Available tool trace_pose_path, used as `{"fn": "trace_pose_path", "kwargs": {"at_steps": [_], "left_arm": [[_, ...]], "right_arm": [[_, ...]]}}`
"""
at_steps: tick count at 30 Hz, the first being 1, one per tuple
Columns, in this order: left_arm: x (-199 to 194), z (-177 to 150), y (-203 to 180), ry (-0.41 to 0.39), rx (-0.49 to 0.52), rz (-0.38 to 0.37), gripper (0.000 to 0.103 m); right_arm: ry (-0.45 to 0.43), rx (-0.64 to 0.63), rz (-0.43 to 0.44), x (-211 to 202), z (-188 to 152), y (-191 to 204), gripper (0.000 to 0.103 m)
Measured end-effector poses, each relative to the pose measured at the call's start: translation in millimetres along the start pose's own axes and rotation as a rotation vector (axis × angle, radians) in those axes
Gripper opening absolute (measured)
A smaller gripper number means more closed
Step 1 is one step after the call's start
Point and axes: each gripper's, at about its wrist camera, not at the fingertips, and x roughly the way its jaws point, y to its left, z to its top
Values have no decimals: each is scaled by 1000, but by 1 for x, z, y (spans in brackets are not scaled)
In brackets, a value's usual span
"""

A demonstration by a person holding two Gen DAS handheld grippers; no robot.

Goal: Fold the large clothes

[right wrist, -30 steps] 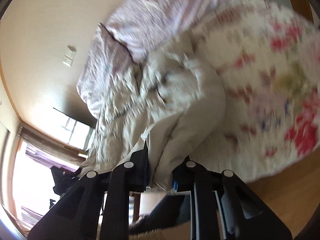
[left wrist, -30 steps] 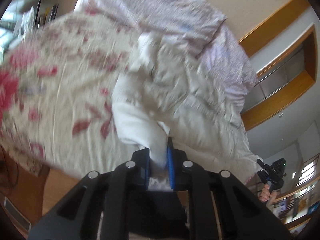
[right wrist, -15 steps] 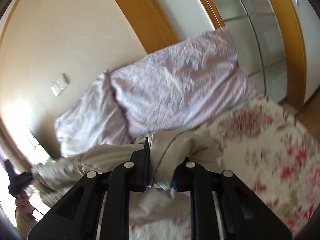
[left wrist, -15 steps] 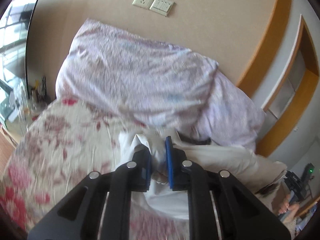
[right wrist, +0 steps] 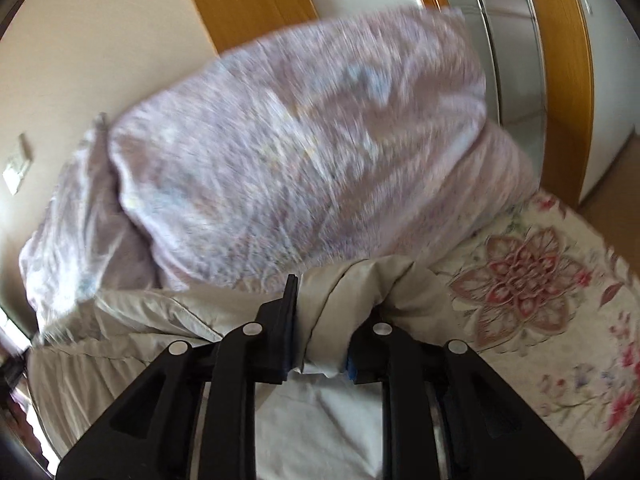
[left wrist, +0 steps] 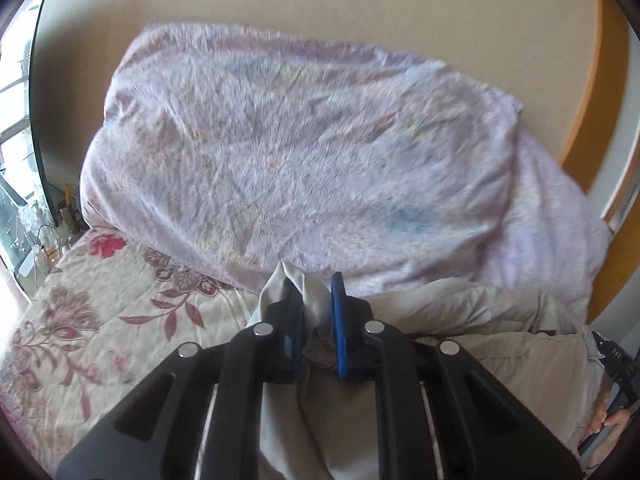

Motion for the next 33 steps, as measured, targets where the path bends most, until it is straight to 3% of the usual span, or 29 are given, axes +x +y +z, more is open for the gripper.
{"fn": "trace_pose_path", "kwargs": {"at_steps": [3,4,6,9,12,16,20,27,33], "left_arm": [[15,-3,3,5,-30,5,28],[16,-2,6,-7,-43,0,37],[7,0,8,-52,-56,-10,75],[-13,3,6,-118,-41,-14,89],[-30,-4,0,-122,-2,-4,93],[-41,-30,-9,-107,68,17,95],[-38,-61,-27,-83,157,47,95],[-2,-78,-50,-47,276,161,95],[32,-78,-48,17,253,232,95]], "right_arm": [[30,78,22,14,3,-6,31],[33,107,41,14,5,-9,35],[23,137,85,8,9,-13,43],[-45,123,101,-11,14,-10,66],[-153,-2,66,-39,10,1,70],[-64,-223,9,-31,-11,27,63],[23,-355,-25,-15,-34,40,56],[112,-417,-134,24,-54,39,56],[128,-402,-188,43,-62,32,56]]}}
